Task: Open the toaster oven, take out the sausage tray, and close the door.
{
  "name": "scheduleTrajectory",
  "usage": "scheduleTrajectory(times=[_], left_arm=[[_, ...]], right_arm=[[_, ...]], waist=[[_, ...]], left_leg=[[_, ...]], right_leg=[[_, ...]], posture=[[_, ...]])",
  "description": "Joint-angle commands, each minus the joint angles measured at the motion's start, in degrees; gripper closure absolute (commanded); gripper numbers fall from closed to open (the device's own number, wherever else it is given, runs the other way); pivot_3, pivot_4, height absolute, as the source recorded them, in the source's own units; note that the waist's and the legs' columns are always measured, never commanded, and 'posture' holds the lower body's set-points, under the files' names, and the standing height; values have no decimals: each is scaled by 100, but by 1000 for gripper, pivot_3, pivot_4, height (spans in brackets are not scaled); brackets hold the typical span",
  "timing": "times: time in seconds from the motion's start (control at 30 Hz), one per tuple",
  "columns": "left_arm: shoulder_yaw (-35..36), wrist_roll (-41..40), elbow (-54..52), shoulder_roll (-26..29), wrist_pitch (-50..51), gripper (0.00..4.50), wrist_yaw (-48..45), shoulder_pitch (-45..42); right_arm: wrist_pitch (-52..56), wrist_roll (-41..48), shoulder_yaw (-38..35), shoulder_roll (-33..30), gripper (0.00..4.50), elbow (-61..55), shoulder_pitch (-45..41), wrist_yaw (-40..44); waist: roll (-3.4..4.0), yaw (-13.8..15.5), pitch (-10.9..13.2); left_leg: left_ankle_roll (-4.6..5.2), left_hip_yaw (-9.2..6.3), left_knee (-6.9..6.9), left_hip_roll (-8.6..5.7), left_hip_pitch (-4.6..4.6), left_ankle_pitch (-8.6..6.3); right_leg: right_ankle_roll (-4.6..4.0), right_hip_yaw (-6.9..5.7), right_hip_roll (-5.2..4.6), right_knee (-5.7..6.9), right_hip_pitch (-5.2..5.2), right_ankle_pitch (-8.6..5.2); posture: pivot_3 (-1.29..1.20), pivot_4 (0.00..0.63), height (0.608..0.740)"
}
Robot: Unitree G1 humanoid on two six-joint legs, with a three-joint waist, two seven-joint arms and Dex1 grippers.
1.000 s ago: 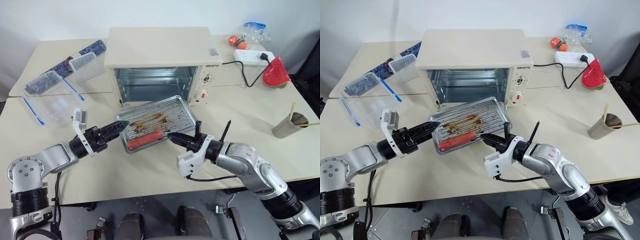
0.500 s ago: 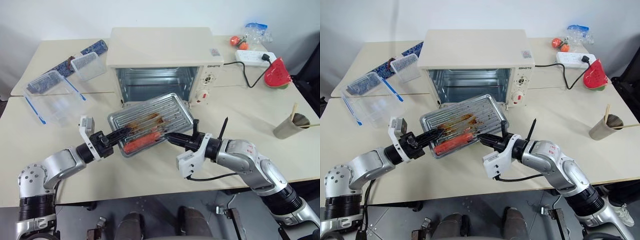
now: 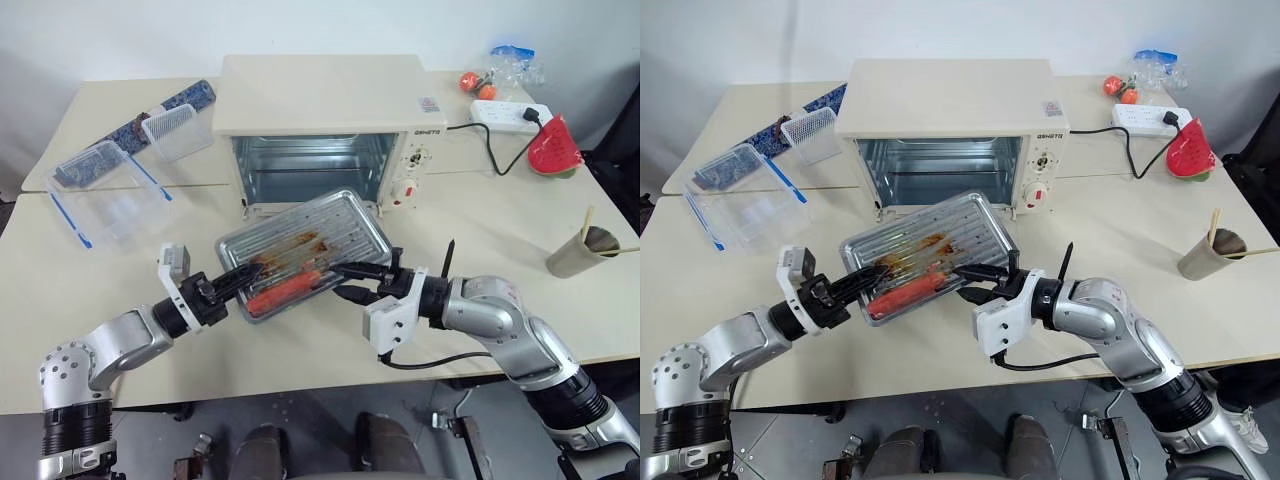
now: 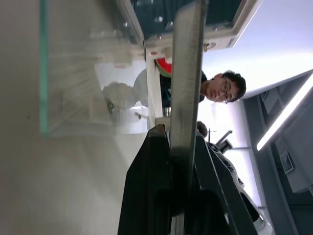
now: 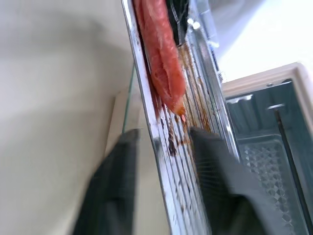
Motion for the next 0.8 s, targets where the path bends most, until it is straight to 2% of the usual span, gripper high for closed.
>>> scheduleTrajectory(times=[0.03,0.17,0.27,0.33,0.43,0.6,0.8], left_arm=[[571,-202,-165,-1,23,4500,-148,171],[1000,-202,-338,250,254,4500,-642,718],[1517,-202,-369,293,378,4500,-1293,1301],[1818,-202,-455,297,387,4500,-1623,1783],[2175,-202,-614,93,242,4500,-1915,2374],[2799,-202,-650,-353,-45,4500,-2089,3255],[3223,-202,-873,-1002,-474,4500,-2029,3450]], right_arm=[[-398,1138,-380,-237,1267,6,114,332],[-252,2676,-549,-691,32,10,650,1254],[62,3317,-815,-869,32,306,887,1642],[389,3594,-1074,-765,32,602,940,1550],[1380,4087,-1464,-607,32,884,955,1220],[2308,4402,-1752,-581,32,1325,876,1421],[2779,4269,-1748,-516,2012,1616,877,1567]], waist=[[0,0,0],[-2,1,-1],[-2,-2,-1],[-5,-25,-3],[-6,-3,-4],[-11,21,-7],[-19,122,-12]], left_leg=[[0,0,0,0,0,0],[1,-1,-3,0,0,-1],[2,1,-2,0,0,-1],[3,10,-1,1,5,-1],[3,18,-1,3,10,-1],[6,22,0,3,10,-3],[8,29,3,3,10,-4]], right_leg=[[0,-1,0,0,0,0],[0,-2,0,-3,2,0],[0,0,0,-6,2,0],[-2,7,0,-5,3,-1],[-5,17,0,-6,3,-3],[-9,22,0,-11,3,-4],[-18,28,-1,-14,3,-6]], posture=[[0,150,740],[0,150,740],[0,150,740],[0,150,740],[0,150,740],[0,150,740],[0,150,740]])
